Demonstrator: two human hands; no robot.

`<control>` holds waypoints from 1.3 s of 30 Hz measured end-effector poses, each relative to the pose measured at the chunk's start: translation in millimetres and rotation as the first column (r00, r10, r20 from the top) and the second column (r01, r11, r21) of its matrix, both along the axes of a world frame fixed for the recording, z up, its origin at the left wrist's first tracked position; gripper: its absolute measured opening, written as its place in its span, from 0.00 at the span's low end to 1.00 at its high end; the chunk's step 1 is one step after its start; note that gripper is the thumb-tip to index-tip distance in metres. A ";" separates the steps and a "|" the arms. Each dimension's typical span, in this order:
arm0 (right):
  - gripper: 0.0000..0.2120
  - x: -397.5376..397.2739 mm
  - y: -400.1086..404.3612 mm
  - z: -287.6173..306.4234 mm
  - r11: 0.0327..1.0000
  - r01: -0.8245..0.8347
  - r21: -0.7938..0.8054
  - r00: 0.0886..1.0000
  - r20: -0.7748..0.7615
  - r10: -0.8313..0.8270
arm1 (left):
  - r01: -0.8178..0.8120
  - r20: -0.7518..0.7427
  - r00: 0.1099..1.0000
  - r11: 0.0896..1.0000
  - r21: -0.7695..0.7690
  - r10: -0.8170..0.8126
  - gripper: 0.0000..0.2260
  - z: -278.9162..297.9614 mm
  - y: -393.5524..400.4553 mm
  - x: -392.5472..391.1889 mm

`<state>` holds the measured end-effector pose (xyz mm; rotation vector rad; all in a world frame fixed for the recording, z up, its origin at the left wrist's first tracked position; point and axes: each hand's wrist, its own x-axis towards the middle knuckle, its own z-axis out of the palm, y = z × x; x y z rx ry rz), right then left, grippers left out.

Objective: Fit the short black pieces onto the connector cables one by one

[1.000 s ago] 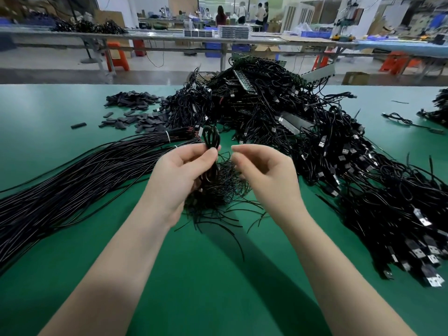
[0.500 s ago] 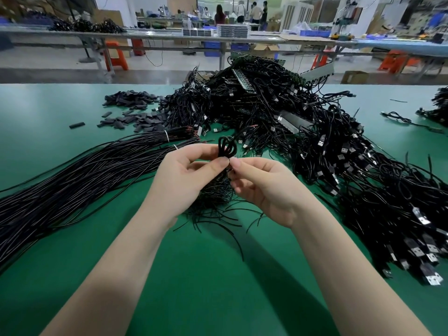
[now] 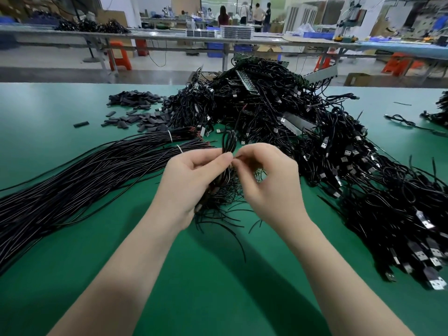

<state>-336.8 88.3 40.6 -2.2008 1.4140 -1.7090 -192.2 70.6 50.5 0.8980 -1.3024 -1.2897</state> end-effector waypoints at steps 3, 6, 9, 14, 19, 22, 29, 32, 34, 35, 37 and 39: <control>0.03 0.0 -3.8 -7.4 0.939 0.065 -0.338 0.936 -0.306 -0.174 | 0.136 -0.031 0.991 0.952 0.275 -0.133 0.06 2.2 0.6 1.6; 0.03 -2.1 -2.9 -2.8 0.998 0.005 -0.066 0.999 -0.041 -0.008 | 0.106 -0.082 0.993 0.963 0.249 -0.088 0.11 1.2 -3.1 2.8; 0.05 -5.5 1.8 9.0 0.858 -0.344 0.382 0.846 0.522 0.107 | -0.049 -0.051 0.997 0.995 0.084 0.053 0.15 -1.1 -7.4 6.5; 0.13 -7.8 1.9 10.3 0.629 -0.550 0.549 0.709 0.705 0.006 | 0.052 0.031 0.998 0.987 -0.153 -0.048 0.09 -3.8 -5.5 5.8; 0.12 -9.2 4.0 15.0 0.638 -0.553 0.536 0.688 0.725 -0.013 | 0.053 0.058 0.997 0.981 -0.188 -0.042 0.09 -4.3 -4.6 5.1; 0.08 -10.3 6.5 19.0 0.627 -0.535 0.567 0.723 0.691 -0.008 | 0.041 0.051 0.998 0.981 -0.190 -0.032 0.09 -4.2 -5.2 5.6; 0.05 -1.2 11.1 21.4 0.796 -0.343 0.499 0.840 0.542 0.022 | 0.015 0.035 0.999 0.976 -0.215 -0.007 0.09 -1.4 -3.0 4.5; 0.05 11.7 9.1 12.0 0.977 0.004 0.214 0.975 0.217 -0.052 | -0.012 -0.083 0.996 0.999 -0.031 0.010 0.12 -0.6 -1.3 0.6; 0.04 15.6 7.0 2.3 0.983 0.162 -0.091 0.985 -0.050 -0.167 | -0.012 -0.111 0.994 0.995 0.096 0.023 0.14 0.6 0.9 -1.3; 0.04 14.7 5.8 -2.8 0.958 0.187 -0.218 0.963 -0.153 -0.223 | -0.009 -0.101 0.995 0.991 0.136 0.023 0.12 1.4 1.7 -1.3; 0.04 10.0 3.0 -10.0 0.913 0.199 -0.355 0.915 -0.265 -0.303 | -0.025 -0.044 0.999 0.990 0.141 0.032 0.05 1.1 2.6 -1.6; 0.05 7.7 1.2 -12.5 0.903 0.219 -0.369 0.893 -0.297 -0.338 | -0.078 0.102 0.992 0.996 0.032 0.075 0.04 -1.2 1.8 -2.0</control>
